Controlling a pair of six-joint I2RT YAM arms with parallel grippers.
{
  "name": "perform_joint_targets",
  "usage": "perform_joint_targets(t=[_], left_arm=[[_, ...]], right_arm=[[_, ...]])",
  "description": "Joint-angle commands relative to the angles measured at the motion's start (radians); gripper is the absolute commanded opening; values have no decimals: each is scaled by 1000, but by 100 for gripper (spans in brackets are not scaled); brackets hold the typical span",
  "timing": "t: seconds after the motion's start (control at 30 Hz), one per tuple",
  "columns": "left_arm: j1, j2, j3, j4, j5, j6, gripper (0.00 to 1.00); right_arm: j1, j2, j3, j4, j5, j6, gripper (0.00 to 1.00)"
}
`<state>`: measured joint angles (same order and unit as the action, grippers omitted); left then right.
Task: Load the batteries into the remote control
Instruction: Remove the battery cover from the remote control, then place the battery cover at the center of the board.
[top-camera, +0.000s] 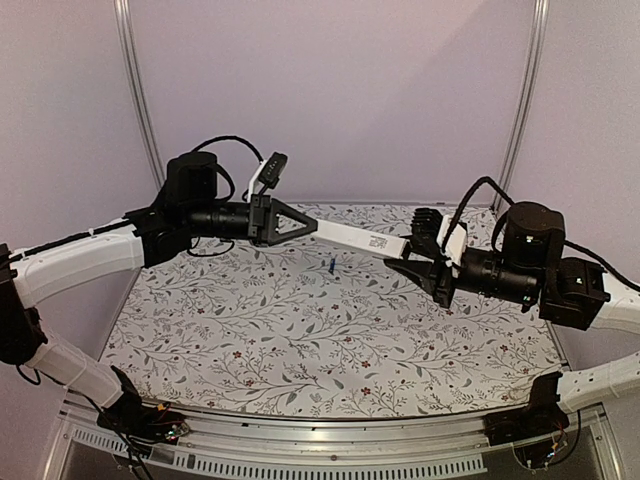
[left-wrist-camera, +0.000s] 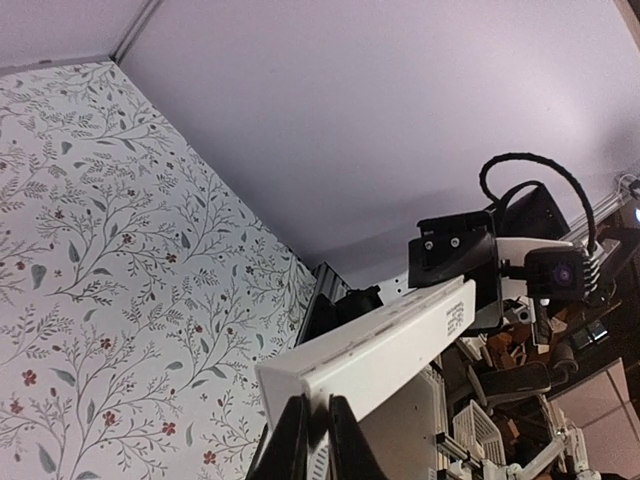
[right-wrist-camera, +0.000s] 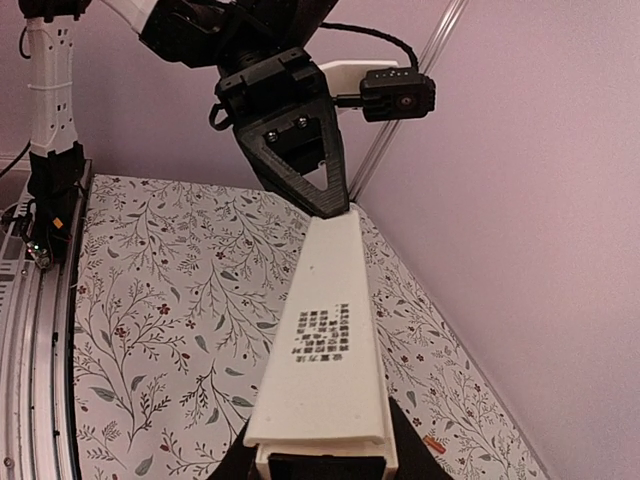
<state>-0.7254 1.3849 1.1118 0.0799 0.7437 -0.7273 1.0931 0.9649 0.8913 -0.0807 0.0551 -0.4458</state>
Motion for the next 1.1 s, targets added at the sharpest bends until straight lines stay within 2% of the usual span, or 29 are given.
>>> perform_joint_targets(t=[0.0, 0.13, 0.3, 0.53, 0.83, 1.07], left_arm=[[6, -20, 8, 6, 22, 9, 4], [6, -24, 7, 16, 24, 8, 0], [15, -21, -3, 35, 25, -16, 0], [63, -33, -84, 216, 59, -140, 0], [115, -66, -140, 335, 71, -219, 0], [169, -57, -207, 386, 6, -272, 0]], right_arm=[[4, 18, 23, -6, 35, 10, 0], [5, 24, 23, -10, 41, 10, 0], [5, 31, 23, -12, 51, 12, 0], [5, 19, 3, -13, 78, 19, 0], [2, -61, -88, -18, 216, 46, 0], [3, -138, -143, -72, 349, 108, 0]])
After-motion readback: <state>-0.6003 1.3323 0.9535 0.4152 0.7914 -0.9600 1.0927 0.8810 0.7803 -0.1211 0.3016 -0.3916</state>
